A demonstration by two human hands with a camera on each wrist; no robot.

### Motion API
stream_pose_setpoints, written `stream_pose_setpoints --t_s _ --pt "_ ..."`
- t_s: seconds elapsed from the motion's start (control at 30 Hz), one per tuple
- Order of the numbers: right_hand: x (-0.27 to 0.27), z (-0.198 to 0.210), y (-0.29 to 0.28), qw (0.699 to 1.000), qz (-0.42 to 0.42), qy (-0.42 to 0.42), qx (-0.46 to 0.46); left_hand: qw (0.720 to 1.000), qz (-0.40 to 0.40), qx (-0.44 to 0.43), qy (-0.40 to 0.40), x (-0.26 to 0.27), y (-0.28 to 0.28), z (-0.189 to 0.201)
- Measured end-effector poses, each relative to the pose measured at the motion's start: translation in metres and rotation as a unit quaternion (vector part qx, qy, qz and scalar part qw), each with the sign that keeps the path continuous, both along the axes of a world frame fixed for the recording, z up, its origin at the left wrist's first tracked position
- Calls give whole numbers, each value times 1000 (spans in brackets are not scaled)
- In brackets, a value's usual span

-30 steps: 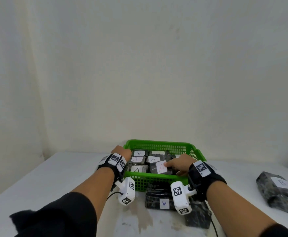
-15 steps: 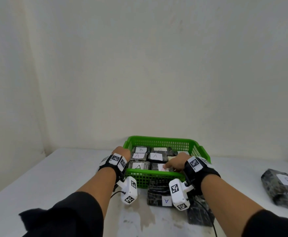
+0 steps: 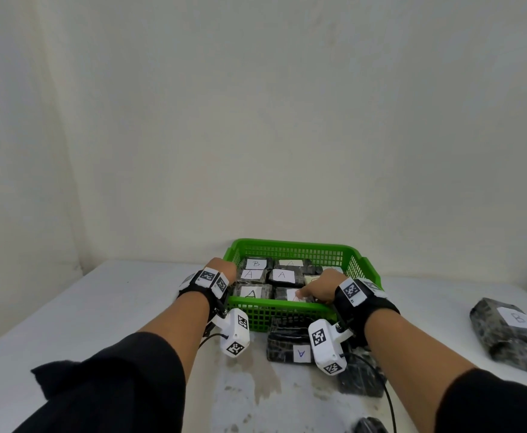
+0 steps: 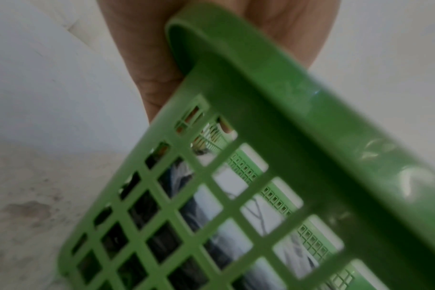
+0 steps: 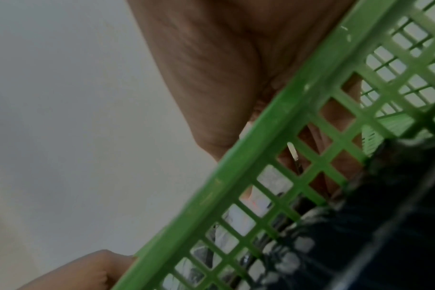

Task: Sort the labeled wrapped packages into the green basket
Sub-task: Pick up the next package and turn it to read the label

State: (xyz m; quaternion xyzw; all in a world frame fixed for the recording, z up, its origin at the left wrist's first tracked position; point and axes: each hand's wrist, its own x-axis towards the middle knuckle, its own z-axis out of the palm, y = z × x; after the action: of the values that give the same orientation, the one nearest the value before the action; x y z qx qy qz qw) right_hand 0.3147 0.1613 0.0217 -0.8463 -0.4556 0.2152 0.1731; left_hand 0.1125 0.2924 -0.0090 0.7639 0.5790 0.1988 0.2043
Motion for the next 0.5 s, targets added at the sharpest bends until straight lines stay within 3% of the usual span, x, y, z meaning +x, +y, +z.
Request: stream_pose_setpoints --t_s 0.17,0.33,0.5 --pt "4 5 -12 996 -14 30 81 994 8 -105 -33 5 12 5" --pt "1 30 -48 984 -7 5 178 990 82 -58 -95 -1 -18 29" --pt "-8 47 -94 978 23 -11 208 992 20 75 -102 -2 -49 44"
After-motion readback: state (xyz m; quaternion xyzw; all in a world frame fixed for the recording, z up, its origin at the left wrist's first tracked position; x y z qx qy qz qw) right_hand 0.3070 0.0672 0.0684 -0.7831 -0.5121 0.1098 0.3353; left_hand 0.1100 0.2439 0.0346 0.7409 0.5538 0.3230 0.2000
